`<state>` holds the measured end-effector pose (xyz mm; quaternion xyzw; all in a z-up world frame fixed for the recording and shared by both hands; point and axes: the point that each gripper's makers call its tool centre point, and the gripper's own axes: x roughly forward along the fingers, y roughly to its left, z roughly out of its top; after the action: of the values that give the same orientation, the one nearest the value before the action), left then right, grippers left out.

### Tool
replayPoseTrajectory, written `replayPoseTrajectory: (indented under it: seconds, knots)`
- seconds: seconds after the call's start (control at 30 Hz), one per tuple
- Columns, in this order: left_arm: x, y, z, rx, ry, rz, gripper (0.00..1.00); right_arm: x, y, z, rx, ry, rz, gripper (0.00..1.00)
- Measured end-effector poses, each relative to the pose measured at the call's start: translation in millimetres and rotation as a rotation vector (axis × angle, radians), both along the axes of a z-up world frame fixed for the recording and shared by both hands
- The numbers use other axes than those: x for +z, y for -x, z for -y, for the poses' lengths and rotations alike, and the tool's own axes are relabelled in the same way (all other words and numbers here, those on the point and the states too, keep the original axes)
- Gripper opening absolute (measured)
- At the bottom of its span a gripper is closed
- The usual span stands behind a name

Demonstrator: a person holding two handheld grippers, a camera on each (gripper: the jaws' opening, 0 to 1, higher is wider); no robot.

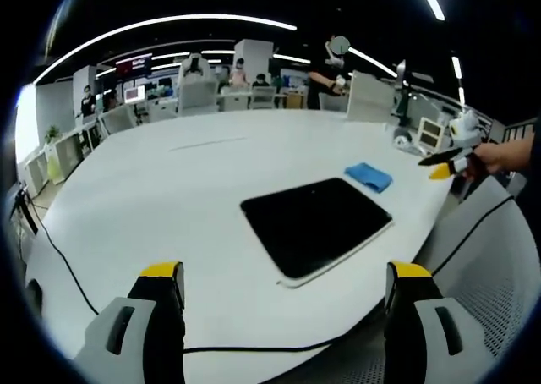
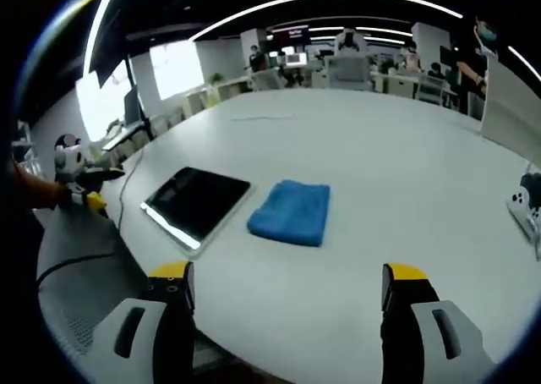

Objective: Wipe the mirror surface with the cleaning cloth until all visible marks leave the cleaned area.

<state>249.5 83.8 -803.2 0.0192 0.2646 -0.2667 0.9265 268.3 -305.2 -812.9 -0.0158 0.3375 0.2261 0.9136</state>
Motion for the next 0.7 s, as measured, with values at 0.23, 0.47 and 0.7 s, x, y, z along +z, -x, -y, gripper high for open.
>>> replayPoseTrajectory:
  seconds: [0.23,0.47,0.7]
  knots:
    - [1.5,0.3,1.7,0.016,0.023,-0.01,1.0,3.5,0.4,0.6,-0.016,-0.025,-0.001,0.91]
    - [-1.1,0.9,1.5,0.003,0.009,-0.018,0.99,3.3,-0.4,1.2,-0.033,-0.03,-0.002,0.91]
    - [-1.4,0.5,0.3,0.022,0.016,-0.023,0.99,-0.8,3.6,-1.4,0.005,-0.004,-0.009,0.91]
